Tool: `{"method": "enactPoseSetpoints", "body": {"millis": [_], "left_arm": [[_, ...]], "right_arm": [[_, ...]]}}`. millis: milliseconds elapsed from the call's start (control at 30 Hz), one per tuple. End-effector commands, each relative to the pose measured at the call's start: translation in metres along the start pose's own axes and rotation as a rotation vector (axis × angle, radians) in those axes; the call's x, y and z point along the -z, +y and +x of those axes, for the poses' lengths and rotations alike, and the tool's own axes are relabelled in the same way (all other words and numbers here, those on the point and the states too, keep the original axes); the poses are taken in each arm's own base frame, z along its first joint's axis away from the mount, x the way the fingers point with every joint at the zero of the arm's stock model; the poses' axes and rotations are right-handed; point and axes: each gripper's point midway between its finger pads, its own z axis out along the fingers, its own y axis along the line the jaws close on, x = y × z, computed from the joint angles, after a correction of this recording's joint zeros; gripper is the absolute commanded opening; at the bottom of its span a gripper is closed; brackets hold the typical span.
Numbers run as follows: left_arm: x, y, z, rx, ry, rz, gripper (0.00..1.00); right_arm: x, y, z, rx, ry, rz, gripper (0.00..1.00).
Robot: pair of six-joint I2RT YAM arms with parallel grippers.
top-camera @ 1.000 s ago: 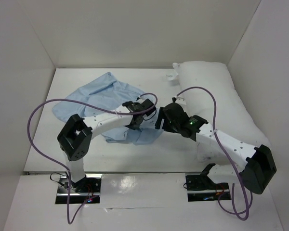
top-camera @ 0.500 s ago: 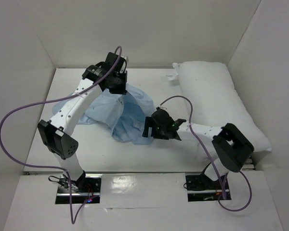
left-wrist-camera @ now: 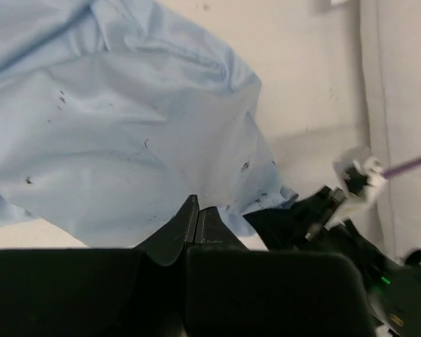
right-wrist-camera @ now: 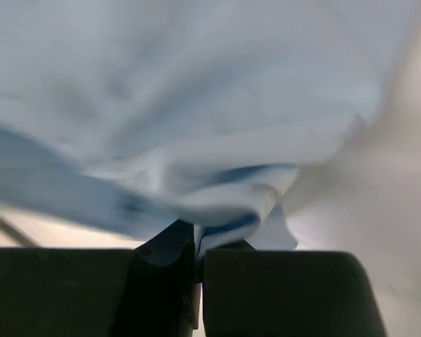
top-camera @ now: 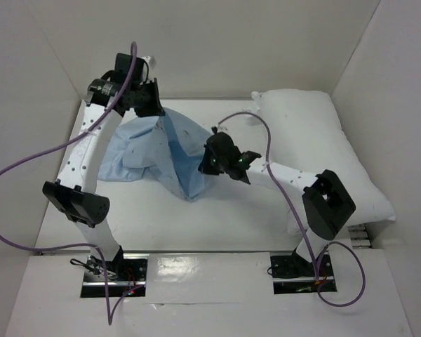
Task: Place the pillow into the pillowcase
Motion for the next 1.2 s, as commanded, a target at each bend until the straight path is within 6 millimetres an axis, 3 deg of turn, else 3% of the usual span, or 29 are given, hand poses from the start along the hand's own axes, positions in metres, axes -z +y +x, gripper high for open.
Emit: {"method": "enactPoseSetpoints", "body": {"millis": [0, 33, 100, 167, 300, 367, 400, 433, 533, 567, 600, 633, 667, 700, 800, 967, 1100, 1167], "left_arm": [[0.037, 0.007, -0.038, 0.018, -0.133, 0.022, 0.00], [0.041, 0.019, -0.045, 0.039, -0.149, 0.011, 0.00], [0.056, 0.029, -0.055, 0.058, -0.196, 0.006, 0.00], [0.067, 0.032, -0.059, 0.062, -0.226, 0.004, 0.00], [0.055, 0.036, -0.041, 0.045, -0.167, 0.007, 0.00], [0.054, 0.021, -0.024, 0.012, -0.129, 0.042, 0.00], [0.047, 0.017, -0.006, 0.005, -0.077, 0.054, 0.00], [0.039, -0.002, 0.004, -0.039, -0.055, 0.103, 0.00], [0.011, -0.026, 0.036, -0.080, 0.049, 0.163, 0.00], [-0.006, -0.036, 0.045, -0.104, 0.085, 0.163, 0.00], [-0.018, -0.036, 0.051, -0.112, 0.106, 0.148, 0.00], [-0.025, -0.039, 0.052, -0.109, 0.116, 0.141, 0.00], [-0.039, -0.041, 0.057, -0.114, 0.145, 0.137, 0.00], [-0.040, -0.045, 0.051, -0.116, 0.131, 0.142, 0.00], [-0.045, -0.053, 0.042, -0.125, 0.107, 0.159, 0.00], [-0.050, -0.059, 0.035, -0.140, 0.099, 0.179, 0.00], [-0.041, -0.076, 0.051, -0.201, 0.140, 0.278, 0.00], [-0.040, -0.071, 0.067, -0.206, 0.169, 0.253, 0.00]], "right_arm": [[0.078, 0.078, -0.108, 0.085, -0.261, -0.178, 0.00], [0.100, 0.085, -0.125, 0.076, -0.304, -0.203, 0.00], [0.132, 0.089, -0.139, 0.067, -0.342, -0.223, 0.00], [0.141, 0.080, -0.136, 0.026, -0.336, -0.215, 0.00], [0.132, 0.038, -0.095, -0.075, -0.226, -0.096, 0.00], [0.125, 0.009, -0.071, -0.136, -0.184, -0.032, 0.00], [0.122, -0.002, -0.061, -0.150, -0.174, -0.004, 0.00], [0.111, -0.025, -0.041, -0.157, -0.145, 0.060, 0.00], [0.094, -0.071, -0.030, -0.185, -0.144, 0.188, 0.00], [0.084, -0.094, -0.030, -0.199, -0.129, 0.249, 0.06], [0.083, -0.103, -0.030, -0.184, -0.112, 0.281, 0.37], [0.083, -0.107, -0.036, -0.181, -0.117, 0.302, 0.51], [0.089, -0.099, -0.051, -0.170, -0.147, 0.293, 0.61], [0.092, -0.098, -0.055, -0.137, -0.153, 0.298, 0.69], [0.111, -0.089, -0.081, -0.070, -0.224, 0.288, 0.71], [0.121, -0.075, -0.093, 0.042, -0.221, 0.273, 0.72], [0.118, -0.064, -0.099, 0.059, -0.243, 0.243, 0.74], [0.120, -0.060, -0.105, 0.065, -0.260, 0.231, 0.74]]}}
